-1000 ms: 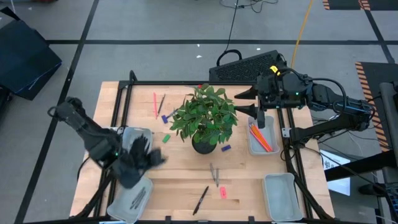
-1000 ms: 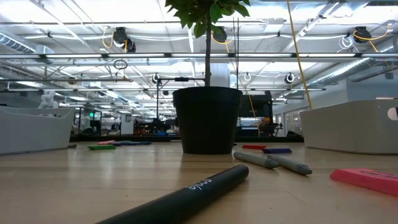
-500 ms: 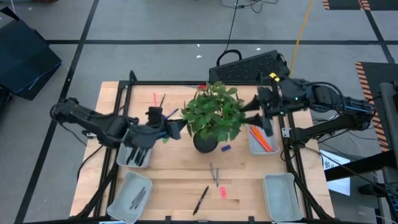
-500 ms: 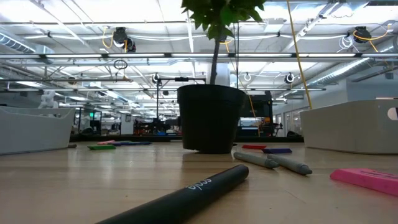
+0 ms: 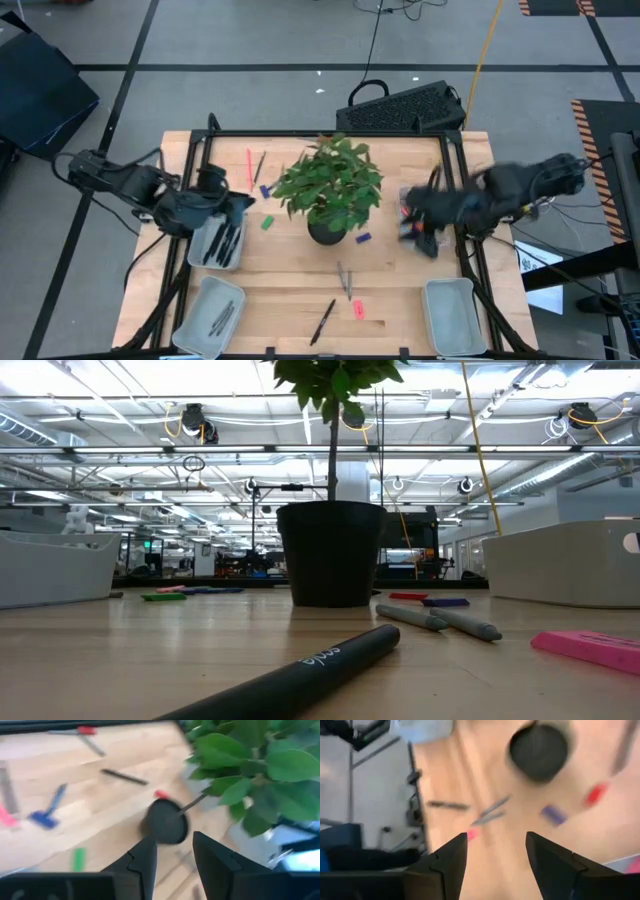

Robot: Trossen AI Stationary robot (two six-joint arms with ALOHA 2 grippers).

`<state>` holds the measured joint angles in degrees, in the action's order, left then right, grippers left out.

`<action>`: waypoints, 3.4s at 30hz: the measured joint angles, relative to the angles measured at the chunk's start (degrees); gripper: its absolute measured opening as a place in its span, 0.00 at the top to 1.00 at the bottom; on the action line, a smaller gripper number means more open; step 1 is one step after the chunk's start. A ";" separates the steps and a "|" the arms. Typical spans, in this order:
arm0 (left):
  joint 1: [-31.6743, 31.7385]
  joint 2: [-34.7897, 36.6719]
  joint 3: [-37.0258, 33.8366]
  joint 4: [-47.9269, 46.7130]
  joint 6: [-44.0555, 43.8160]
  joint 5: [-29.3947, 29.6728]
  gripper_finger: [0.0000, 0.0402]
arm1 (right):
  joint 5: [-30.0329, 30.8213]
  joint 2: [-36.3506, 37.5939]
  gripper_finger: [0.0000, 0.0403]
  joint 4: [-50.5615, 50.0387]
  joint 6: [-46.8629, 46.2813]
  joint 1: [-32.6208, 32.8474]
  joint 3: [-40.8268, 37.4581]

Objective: Sort crayons/erasers/pens/pencils in bins
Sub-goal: Put the gray crayon into the bottom left gray bin

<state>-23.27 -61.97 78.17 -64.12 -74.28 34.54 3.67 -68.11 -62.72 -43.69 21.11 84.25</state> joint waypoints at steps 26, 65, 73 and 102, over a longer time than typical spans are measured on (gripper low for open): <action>-0.09 20.37 0.02 -11.74 22.23 -1.25 0.68 | -8.12 -45.36 0.52 18.27 -57.31 0.59 0.00; -10.59 21.59 -13.62 6.09 35.34 7.05 0.68 | -3.09 -47.82 0.94 20.85 -77.02 2.49 -4.70; -19.96 22.05 -22.47 22.02 40.76 5.79 0.68 | 1.57 -39.94 0.95 14.15 -75.05 2.94 -4.89; -21.28 -16.27 -23.83 91.04 55.42 -1.74 0.40 | 25.31 -25.89 0.95 87.88 23.23 13.90 -1.27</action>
<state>-44.55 -78.25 54.34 26.92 -18.85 32.79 28.98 -94.00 25.16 -20.46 35.00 82.98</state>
